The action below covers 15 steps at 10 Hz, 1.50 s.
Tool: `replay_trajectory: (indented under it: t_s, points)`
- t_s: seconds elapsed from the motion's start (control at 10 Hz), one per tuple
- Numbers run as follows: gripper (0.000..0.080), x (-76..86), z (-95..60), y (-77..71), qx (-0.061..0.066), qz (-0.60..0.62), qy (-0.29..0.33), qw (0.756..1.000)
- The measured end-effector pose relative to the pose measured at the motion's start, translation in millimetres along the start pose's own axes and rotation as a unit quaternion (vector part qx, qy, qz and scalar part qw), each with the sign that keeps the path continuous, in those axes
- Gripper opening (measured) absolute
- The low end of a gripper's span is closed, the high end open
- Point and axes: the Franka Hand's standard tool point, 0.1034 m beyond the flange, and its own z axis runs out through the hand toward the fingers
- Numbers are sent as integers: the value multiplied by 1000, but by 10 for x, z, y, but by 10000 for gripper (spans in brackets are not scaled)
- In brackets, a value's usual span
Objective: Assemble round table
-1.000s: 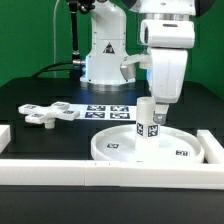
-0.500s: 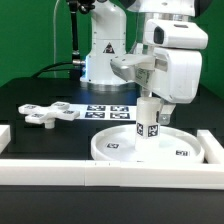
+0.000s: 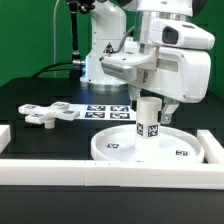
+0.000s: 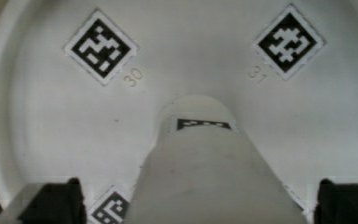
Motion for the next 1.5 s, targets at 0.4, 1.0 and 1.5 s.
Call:
replay_trajectory:
  t_s: [0.4,1.0,1.5]
  points:
    - [406,-6,10,-9,1,2,0,1000]
    - [407,13,11,-23,33,221,-3,975]
    - [409,5,8,-24,35,369,-9,929]
